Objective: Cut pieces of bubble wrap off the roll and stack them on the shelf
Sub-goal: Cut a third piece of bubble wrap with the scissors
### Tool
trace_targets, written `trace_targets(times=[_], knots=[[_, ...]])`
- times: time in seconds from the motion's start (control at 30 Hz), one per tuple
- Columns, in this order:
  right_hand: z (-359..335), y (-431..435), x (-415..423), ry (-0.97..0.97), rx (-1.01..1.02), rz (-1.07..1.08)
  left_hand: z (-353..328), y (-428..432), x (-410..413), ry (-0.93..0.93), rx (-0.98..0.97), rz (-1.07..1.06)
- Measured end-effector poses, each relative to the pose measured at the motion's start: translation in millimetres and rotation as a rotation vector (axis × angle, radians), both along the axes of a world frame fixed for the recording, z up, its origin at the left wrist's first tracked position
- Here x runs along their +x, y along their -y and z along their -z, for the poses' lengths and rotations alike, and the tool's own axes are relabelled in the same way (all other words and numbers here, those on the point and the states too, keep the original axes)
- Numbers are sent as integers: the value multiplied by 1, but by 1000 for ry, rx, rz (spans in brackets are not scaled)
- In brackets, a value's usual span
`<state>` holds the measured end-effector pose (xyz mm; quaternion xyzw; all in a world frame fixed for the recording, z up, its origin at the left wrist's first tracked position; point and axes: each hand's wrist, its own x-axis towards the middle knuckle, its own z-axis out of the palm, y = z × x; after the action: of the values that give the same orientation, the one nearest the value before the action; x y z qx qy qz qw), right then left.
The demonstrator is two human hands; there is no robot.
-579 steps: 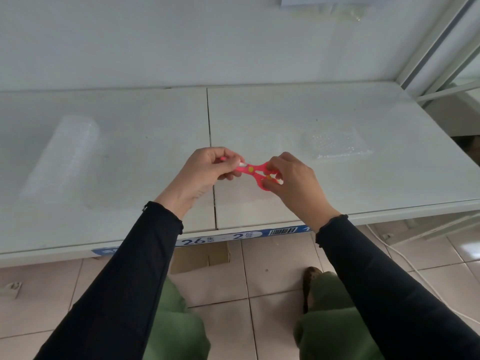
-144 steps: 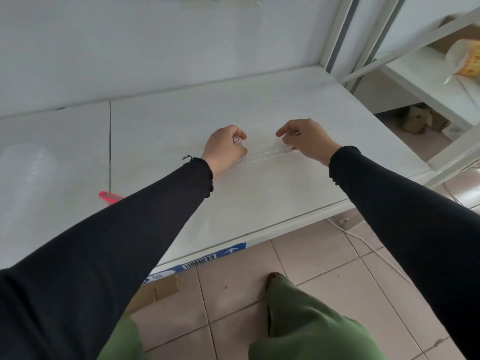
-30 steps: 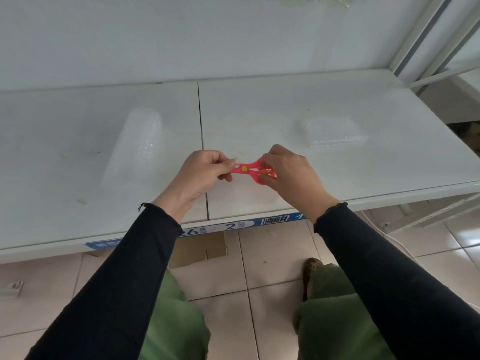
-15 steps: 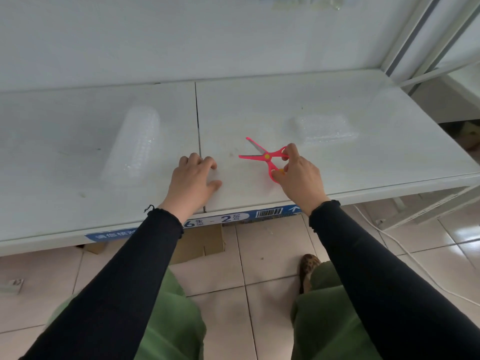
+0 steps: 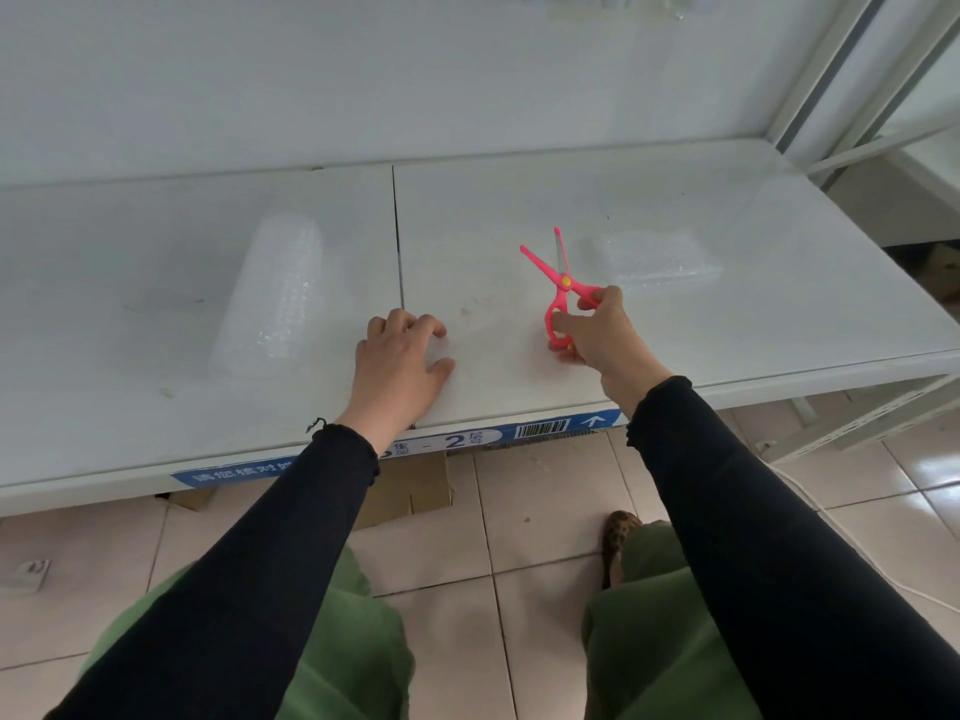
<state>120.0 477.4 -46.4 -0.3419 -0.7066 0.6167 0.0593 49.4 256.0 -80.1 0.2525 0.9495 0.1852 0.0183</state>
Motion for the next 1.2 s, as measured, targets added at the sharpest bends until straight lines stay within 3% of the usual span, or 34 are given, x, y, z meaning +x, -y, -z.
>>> trace_targets(times=[0.1, 0.2, 0.3, 0.37, 0.47, 0.53, 0.6, 0.67, 0.8, 0.97, 1.07, 1.2], knots=[[2, -1, -6, 43, 5, -10, 3, -1, 1, -18, -2, 2], [2, 0, -10, -57, 116, 9, 2, -4, 4, -34, 35, -29], [-7, -3, -12, -193, 343, -22, -15, -13, 24, -75, 305, 5], [-15, -5, -14, -299, 337, -21, -29, -24, 48, 186, 516, 63], [-30, -7, -14, -390, 286, -13, -42, -46, 73, 879, 880, 45], [-38, -10, -13, -440, 229, 1, -47, -55, 69, 1383, 1305, -103], [-42, -14, -12, -492, 158, 46, -46, -59, 57, 1584, 1679, -284], [-46, -21, -12, -523, 94, 89, -42, -63, 46, 1612, 1818, -305], [-45, -31, -12, -494, 63, 89, -49, -72, 28, 1593, 1882, -199], [-41, -33, -12, -436, 38, 93, -62, -58, -4, 1390, 1928, -174], [-44, -20, -6, -310, 58, -23, -72, -46, -21, 1270, 1949, -141], [-47, 17, 14, -248, -112, -389, -75, -36, -38, 1208, 2060, -82]])
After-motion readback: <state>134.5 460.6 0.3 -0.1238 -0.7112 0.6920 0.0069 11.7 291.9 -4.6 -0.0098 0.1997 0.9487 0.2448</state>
